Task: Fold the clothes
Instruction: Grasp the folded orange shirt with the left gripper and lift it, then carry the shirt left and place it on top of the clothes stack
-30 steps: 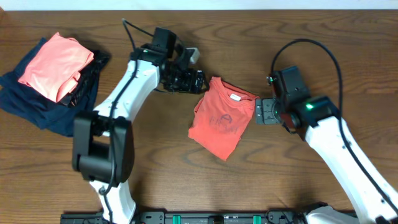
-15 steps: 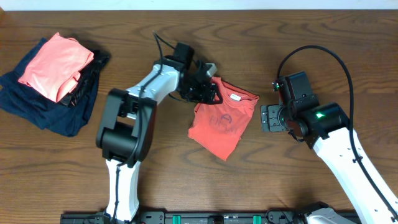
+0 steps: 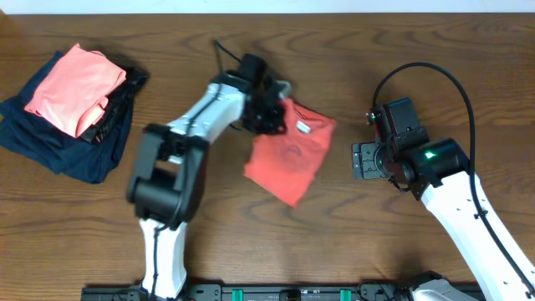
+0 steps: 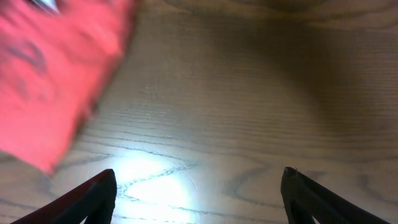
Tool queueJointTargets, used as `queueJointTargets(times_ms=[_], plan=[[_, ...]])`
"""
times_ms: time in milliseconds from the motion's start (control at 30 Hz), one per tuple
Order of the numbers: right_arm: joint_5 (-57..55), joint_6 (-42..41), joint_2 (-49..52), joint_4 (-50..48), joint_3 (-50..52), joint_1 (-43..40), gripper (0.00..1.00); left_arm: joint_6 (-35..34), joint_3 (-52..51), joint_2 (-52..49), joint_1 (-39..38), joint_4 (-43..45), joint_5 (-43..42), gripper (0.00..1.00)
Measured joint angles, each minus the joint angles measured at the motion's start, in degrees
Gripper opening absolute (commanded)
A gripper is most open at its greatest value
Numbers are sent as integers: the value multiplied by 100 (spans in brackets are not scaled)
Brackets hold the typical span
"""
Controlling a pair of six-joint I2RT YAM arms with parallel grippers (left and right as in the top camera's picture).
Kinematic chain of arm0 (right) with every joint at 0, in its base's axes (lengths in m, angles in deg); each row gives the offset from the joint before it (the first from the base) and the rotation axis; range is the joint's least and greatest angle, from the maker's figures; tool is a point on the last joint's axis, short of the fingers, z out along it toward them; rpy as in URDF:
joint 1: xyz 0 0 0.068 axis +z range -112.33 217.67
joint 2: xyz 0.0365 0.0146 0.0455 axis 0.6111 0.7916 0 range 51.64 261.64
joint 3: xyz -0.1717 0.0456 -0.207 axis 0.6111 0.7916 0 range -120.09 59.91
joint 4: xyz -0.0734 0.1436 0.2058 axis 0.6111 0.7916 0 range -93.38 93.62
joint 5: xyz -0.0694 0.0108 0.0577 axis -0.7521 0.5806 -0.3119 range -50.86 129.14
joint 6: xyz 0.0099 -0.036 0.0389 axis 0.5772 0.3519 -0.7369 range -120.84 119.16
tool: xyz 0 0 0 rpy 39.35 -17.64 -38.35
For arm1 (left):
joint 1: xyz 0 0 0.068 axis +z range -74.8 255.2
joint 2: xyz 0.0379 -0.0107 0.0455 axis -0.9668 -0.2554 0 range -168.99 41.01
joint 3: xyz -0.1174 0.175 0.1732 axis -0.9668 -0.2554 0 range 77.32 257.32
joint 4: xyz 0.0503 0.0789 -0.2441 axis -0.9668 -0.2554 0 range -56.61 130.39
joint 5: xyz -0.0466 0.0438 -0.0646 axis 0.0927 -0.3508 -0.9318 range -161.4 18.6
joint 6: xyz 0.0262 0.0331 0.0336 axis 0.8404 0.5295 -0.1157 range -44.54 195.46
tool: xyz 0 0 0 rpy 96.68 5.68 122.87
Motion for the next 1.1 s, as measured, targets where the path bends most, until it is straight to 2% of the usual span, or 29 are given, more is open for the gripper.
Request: queueJointTargets(times_ms=[167, 333, 467, 833, 1100], plan=[[0, 0, 0, 4, 0, 0, 81, -2, 59, 1381, 883, -11, 586, 7], [2, 0, 0, 52, 0, 0, 81, 0, 153, 2605, 1832, 63, 780, 7], [-4, 0, 0, 74, 0, 0, 81, -2, 157, 3045, 2472, 199, 804, 8], [-17, 0, 0, 116, 0, 0, 81, -144, 157, 3062, 3858, 579, 874, 8], [-17, 0, 0, 234, 0, 0, 82, -280, 157, 2435, 4439, 1132, 874, 8]])
